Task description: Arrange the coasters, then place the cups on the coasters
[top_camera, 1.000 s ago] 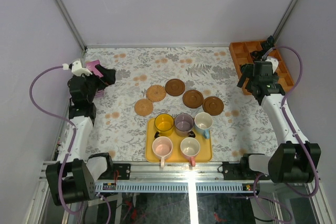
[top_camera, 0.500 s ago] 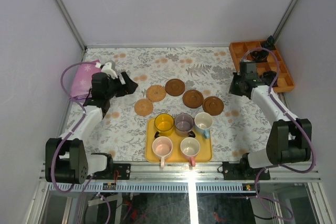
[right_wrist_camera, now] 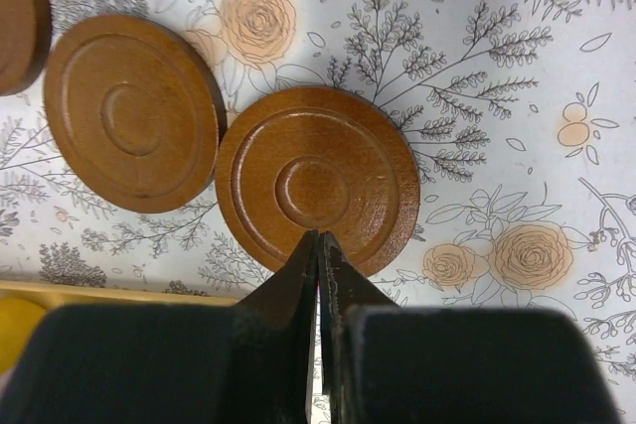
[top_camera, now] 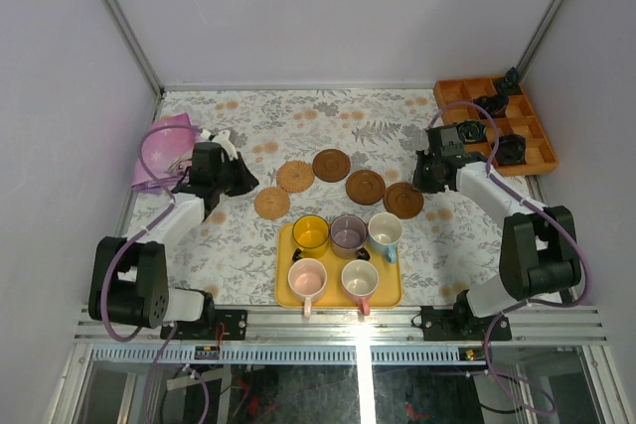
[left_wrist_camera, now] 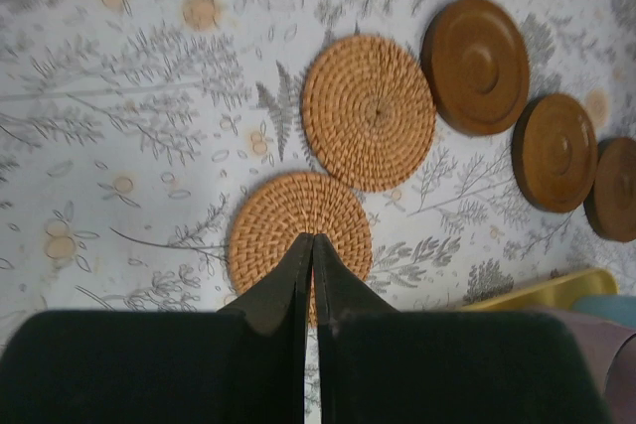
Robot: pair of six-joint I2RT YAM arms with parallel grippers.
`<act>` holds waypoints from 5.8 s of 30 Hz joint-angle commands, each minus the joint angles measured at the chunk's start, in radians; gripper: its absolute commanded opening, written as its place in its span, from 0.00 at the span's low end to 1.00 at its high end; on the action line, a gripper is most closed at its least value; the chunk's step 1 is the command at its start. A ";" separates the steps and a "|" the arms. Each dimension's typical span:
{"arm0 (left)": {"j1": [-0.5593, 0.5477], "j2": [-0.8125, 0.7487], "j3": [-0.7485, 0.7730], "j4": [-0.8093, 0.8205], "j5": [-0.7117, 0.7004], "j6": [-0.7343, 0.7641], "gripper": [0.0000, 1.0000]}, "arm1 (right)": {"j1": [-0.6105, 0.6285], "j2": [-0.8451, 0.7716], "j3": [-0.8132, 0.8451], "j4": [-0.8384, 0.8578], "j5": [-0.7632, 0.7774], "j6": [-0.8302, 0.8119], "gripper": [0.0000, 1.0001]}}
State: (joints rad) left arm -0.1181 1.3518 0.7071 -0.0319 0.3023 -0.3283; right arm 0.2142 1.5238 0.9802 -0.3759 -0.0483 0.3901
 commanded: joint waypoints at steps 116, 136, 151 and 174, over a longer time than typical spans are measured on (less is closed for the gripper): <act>-0.090 0.797 0.693 -0.224 0.055 -0.019 0.00 | 0.164 0.779 0.856 -0.198 0.062 -0.065 0.00; -0.090 0.787 0.697 -0.210 0.077 -0.025 0.00 | 0.115 0.813 0.969 -0.161 -0.013 -0.098 0.00; -0.090 0.606 0.712 -0.143 0.055 0.003 0.02 | 0.121 0.526 0.909 -0.077 0.036 -0.118 0.00; -0.090 0.289 0.313 -0.104 -0.297 -0.029 0.00 | 0.123 0.120 0.568 0.354 0.218 -0.210 1.00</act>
State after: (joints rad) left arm -0.2070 1.6081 1.0363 -0.1314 0.0696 -0.3279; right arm 0.3336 1.6886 1.5974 -0.0967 0.2062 0.1703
